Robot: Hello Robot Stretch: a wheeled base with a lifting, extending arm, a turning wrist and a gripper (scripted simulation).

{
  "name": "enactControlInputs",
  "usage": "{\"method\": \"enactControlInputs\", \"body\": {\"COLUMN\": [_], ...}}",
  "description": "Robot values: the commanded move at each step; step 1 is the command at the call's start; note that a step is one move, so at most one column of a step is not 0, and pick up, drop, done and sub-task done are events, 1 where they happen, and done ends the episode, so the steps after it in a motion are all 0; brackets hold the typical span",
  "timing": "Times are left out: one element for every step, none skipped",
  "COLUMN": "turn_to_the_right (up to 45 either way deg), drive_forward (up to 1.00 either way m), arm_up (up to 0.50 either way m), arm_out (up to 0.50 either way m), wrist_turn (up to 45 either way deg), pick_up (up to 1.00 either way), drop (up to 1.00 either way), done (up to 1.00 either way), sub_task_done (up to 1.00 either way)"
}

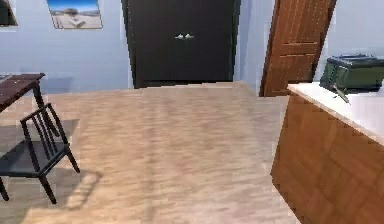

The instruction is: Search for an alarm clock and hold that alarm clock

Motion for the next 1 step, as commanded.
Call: {"method": "enactControlInputs", "body": {"turn_to_the_right": [0.0], "drive_forward": [1.00], "arm_up": [0.00], "arm_out": [0.00], "wrist_turn": [0.0], "pick_up": [0.00], "drop": [0.00], "done": [0.00], "sub_task_done": [0.00]}}
